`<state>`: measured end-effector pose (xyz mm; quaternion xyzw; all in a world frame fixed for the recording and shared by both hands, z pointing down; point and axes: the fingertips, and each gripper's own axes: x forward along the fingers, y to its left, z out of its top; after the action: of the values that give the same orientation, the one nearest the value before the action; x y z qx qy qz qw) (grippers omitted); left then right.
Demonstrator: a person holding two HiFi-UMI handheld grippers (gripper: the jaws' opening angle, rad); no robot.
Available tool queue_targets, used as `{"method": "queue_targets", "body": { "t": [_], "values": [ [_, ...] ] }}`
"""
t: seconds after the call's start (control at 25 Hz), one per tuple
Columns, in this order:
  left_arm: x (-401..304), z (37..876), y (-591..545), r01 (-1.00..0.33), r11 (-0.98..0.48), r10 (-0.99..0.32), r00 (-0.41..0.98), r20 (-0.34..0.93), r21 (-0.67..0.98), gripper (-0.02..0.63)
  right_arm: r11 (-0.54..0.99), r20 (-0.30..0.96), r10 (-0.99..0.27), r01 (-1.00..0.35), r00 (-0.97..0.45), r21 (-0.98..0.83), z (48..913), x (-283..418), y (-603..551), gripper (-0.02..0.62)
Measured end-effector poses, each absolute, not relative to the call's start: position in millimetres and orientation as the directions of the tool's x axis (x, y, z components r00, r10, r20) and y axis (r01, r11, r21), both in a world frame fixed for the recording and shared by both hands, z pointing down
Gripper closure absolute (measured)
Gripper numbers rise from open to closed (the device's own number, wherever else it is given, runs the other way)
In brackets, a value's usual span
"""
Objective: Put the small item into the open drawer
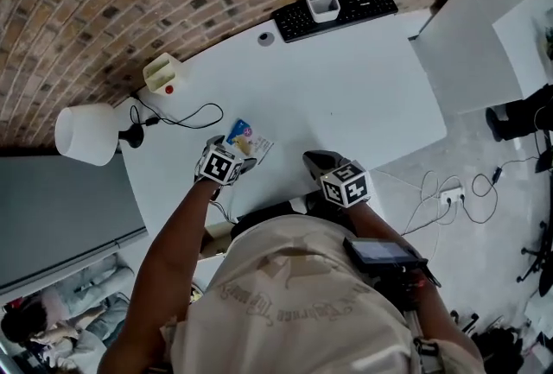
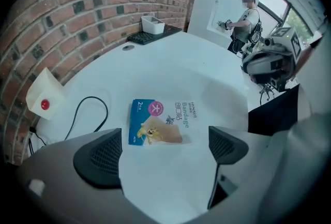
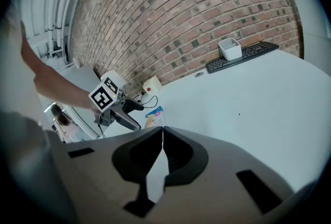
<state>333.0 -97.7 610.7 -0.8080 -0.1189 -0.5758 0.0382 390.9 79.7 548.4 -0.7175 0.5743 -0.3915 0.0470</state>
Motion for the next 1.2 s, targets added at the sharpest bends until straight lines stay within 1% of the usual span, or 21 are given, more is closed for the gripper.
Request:
{"method": "queue_targets", "body": {
  "t": [0.08,0.16,0.32,0.44,0.52,0.6,0.72,0.88,0.96,1.08,1.2],
  "values": [
    [339,618,-102,0.237,-0.969,0.141,0.274,0.951,0.076,0.112,-0.353,0.511,-0.858,-0.777,0.046,-0.522,551,394,85,0.589],
    [346,621,-105,0.277,-0.959,0.128,0.250,0.960,0.056,0.112,-0.370,0.513,-0.856,-0.764,0.060,-0.528,552,396,89,0.589],
    [352,620,-99,0.513,-0.859,0.115,0.195,0.974,-0.001,0.112,-0.395,0.520,-0.850,-0.750,0.081,-0.531,556,401,97,0.589],
    [354,619,-92,0.630,-0.776,0.130,0.169,0.977,-0.006,0.112,-0.407,0.525,-0.846,-0.745,0.091,-0.528,557,404,101,0.589],
    [354,617,-87,0.720,-0.694,0.126,0.144,0.982,-0.017,0.112,-0.412,0.522,-0.847,-0.741,0.098,-0.530,555,407,102,0.589],
    [351,618,-83,0.811,-0.584,0.113,0.105,0.988,-0.019,0.112,-0.416,0.519,-0.848,-0.738,0.104,-0.531,555,410,102,0.589],
    [348,620,-79,0.912,-0.409,0.074,0.054,0.996,-0.019,0.112,-0.421,0.522,-0.846,-0.735,0.107,-0.532,556,411,105,0.589],
    [349,622,-77,0.985,-0.174,0.019,0.029,0.999,-0.025,0.112,-0.429,0.524,-0.844,-0.729,0.114,-0.534,557,406,108,0.589],
    [350,624,-74,0.996,-0.090,0.006,0.013,1.000,-0.013,0.114,-0.438,0.527,-0.842,-0.722,0.119,-0.536,559,404,111,0.589],
    [350,629,-71,1.000,-0.010,-0.012,-0.013,1.000,0.013,0.114,-0.458,0.535,-0.834,-0.709,0.134,-0.536,561,404,117,0.589],
    [347,634,-67,0.999,0.040,-0.018,-0.029,0.999,0.030,0.115,-0.477,0.540,-0.828,-0.695,0.151,-0.538,562,404,124,0.589]
  ]
}}
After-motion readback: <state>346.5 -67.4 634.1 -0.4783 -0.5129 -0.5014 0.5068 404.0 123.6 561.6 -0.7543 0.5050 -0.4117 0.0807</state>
